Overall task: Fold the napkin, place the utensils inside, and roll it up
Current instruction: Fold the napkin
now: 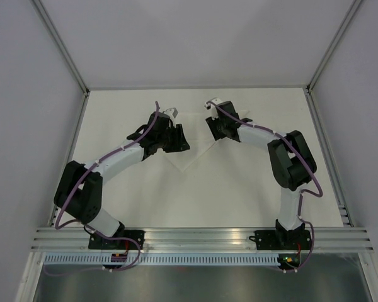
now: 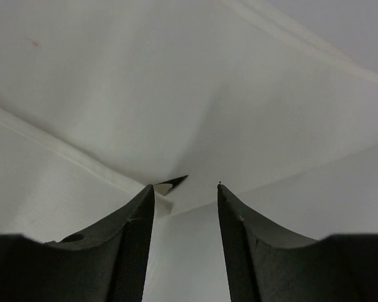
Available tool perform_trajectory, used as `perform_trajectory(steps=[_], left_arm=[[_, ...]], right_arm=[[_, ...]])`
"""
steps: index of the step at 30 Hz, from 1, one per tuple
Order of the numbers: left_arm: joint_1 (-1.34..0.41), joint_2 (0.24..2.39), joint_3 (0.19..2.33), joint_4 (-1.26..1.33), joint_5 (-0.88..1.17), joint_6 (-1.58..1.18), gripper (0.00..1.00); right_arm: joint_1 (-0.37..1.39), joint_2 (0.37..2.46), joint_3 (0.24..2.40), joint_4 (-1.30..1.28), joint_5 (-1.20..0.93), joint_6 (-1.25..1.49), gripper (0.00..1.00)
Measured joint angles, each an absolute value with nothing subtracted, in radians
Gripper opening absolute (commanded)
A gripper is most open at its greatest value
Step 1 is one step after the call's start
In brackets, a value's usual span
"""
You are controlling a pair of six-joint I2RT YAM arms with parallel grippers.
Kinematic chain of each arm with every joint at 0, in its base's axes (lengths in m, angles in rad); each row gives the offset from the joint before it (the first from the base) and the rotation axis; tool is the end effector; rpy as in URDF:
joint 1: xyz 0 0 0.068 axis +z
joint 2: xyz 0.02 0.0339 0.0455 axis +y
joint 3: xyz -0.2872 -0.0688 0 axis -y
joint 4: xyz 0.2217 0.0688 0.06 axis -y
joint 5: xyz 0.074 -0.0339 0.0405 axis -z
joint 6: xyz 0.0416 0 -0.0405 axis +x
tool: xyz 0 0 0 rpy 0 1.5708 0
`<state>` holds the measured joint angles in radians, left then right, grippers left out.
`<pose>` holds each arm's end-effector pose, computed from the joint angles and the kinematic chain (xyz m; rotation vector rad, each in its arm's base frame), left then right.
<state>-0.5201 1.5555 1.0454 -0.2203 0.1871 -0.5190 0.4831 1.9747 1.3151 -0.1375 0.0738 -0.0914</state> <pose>0.2773 -0.1677 0.2681 0.1020 2.4007 -0.7281 0.3783 0.1950 0.2065 -0.6365 2.2803 0.1019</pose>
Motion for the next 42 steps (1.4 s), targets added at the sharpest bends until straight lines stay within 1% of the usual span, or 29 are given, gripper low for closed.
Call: perform_trajectory(steps=[5,11,16,20,24,32,34,37,42], left_arm=[[-0.525,1.565,1.045,-0.203,0.194,-0.524,0.48],[-0.526,1.573,1.043,-0.185,0.200,-0.527,0.48],[-0.530,1.577,1.042,-0.181,0.214,-0.527,0.48],[-0.531,1.577,1.042,-0.179,0.217,-0.527,0.48],[-0.531,1.577,1.042,-0.177,0.220,-0.527,0.48],[-0.531,1.577,1.042,-0.177,0.220,-0.527,0.48],[-0.531,1.577,1.042,-0.178,0.220,-0.527,0.48],[-0.531,1.577,1.042,-0.180,0.220,-0.527,0.48],[-0.531,1.577,1.042,-0.184,0.220,-0.527,0.48]], right_arm=[[0.408,1.993,1.417,-0.196,0.028,-0.081,0.55],[0.255,2.060,1.587,-0.283,-0.073,-0.020,0.60],[0.132,2.150,1.735,-0.359,-0.176,0.063,0.61],[0.055,2.208,1.794,-0.390,-0.253,0.128,0.61],[0.009,2.257,1.819,-0.413,-0.317,0.186,0.58],[-0.024,2.340,1.844,-0.406,-0.422,0.288,0.56],[-0.031,2.357,1.848,-0.391,-0.442,0.315,0.53],[-0.038,2.365,1.850,-0.368,-0.458,0.347,0.51],[-0.046,2.386,1.851,-0.316,-0.484,0.404,0.42]])
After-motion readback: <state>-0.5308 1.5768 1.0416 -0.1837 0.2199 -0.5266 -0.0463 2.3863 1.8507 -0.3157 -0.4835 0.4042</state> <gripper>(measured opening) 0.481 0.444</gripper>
